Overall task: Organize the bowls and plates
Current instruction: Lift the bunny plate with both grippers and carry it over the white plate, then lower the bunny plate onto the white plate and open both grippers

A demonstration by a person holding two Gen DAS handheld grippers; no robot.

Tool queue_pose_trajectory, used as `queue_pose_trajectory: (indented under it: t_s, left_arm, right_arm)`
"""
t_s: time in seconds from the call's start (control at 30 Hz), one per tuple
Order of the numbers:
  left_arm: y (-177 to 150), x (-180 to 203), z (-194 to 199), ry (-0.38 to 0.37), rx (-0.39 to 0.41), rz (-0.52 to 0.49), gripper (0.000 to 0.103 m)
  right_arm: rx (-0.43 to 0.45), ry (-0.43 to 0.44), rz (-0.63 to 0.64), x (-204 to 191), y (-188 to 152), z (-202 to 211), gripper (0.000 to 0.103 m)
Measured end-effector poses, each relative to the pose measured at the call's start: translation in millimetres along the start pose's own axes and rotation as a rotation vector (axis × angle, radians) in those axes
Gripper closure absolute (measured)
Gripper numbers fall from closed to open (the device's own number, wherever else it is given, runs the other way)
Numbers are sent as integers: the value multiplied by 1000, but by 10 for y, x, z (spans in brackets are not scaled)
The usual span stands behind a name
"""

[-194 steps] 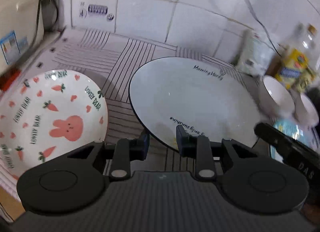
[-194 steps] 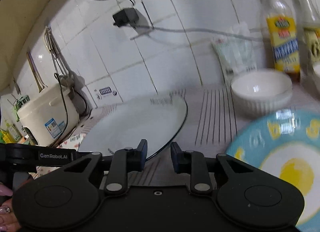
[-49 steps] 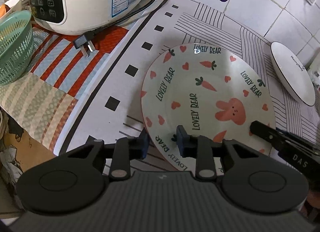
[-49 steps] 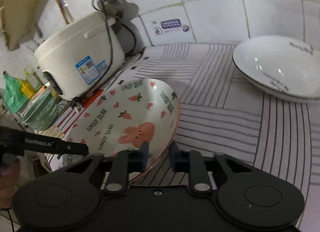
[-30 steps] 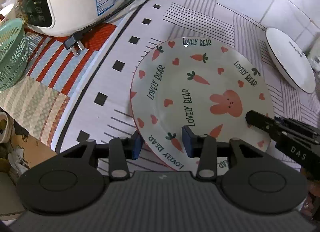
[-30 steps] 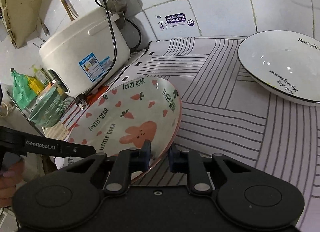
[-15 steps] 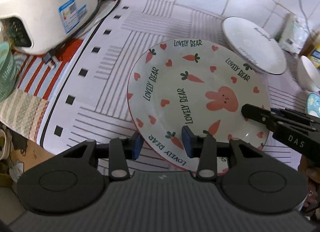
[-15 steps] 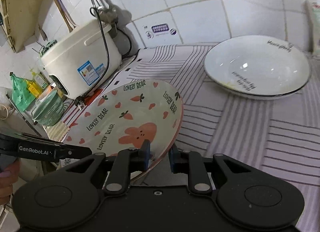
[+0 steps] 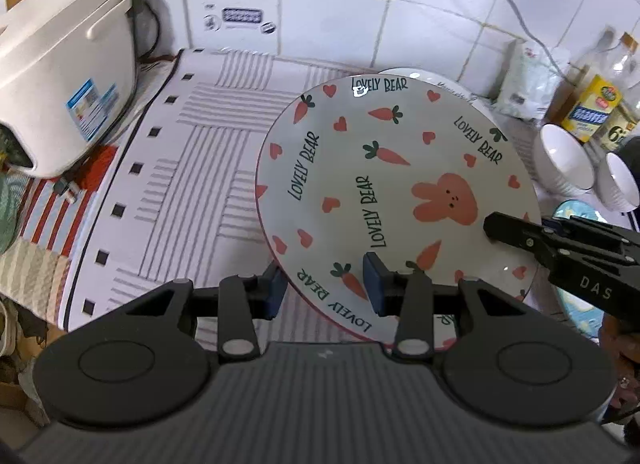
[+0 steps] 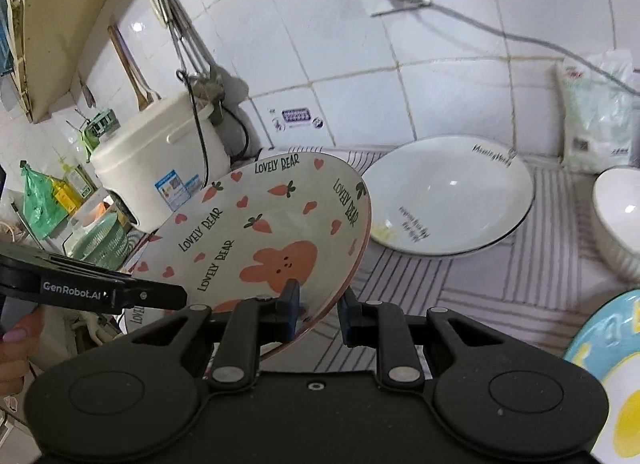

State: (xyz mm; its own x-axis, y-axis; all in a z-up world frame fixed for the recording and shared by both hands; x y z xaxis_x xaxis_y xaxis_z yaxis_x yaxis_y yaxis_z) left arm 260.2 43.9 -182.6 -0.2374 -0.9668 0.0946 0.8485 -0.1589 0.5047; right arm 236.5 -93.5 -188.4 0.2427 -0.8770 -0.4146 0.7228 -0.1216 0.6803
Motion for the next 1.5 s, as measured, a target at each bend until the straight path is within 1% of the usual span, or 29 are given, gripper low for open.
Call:
queue_pose_trajectory:
  t_s: [0.1,0.17,0.27,0.33,0.53,0.6,0.73,0.83,0.97,1.07,1.2,1.23,1.3,1.37,1.5]
  left_arm:
    - [117,128,-1,-17,8,-21,64]
    - [207,177,-20,-32,18,-13,65]
    - [352,259,-33,-33,41,-13,65]
    - [429,318,-62,-28,51,-39,65]
    - [632,405,-385,-48,40,-61,65]
    - [672,427,-538,-60,22,-60,65]
    - [754,454,-825,-111,0,-32,65]
    - [828,492,-1014,-126,-17,-28,65]
    - [926,532,-1211,-113,-41,-58,65]
    - [1001,511,-1316,-98,-70,-62,65]
    - [1084,472,-1430,-104,-115,-41,64]
    - [1098,469,-1453,-103,-123,-33,64]
    - [1115,482,-1472,-95,-113,-53,64]
    - [1107,489,-1503,-86,-134,-46,65]
    - [1125,492,-1552,-91,-163,-27,64]
  right_arm:
    - [16,-11,-2,86,92,101,78]
    - [28,-21,-5,159,155,152,78]
    - [43,-19,-15,261,231,226,77]
    - [49,-15,-23,329,265,244,77]
    - [81,-33,-82,570,326,163,77]
    - [85,-46,-101,664,334,96,77]
    - [80,-70,-132,866,352,-32,77]
    - [64,-87,-146,994,362,-122,77]
    - [43,-112,-168,1161,382,-268,77]
    - [31,-126,-182,1231,405,-362,77]
    - [12,-149,-187,1242,471,-457,77]
    - [4,-165,-190,1241,492,-476,77]
    - [0,-213,-176,1207,540,-490,77]
    - [-20,-240,-163,1190,562,-526,77]
    - [-40,-256,-217,1257,560,-576,77]
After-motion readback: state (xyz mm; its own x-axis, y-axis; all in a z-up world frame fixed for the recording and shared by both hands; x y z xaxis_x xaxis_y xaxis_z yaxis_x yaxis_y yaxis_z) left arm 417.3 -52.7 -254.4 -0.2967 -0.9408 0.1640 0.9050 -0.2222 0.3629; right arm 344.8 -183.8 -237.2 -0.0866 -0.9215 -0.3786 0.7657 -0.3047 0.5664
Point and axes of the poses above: each gripper's, at about its wrist camera, not at the fingertips, and z roughly against the way its jaws point, x to its right, y to its top, the point moved 9 cm from there along -z, roughly the way its jaws point, and after that the axes turned 3 degrees about -z, right-handed, at the moved point
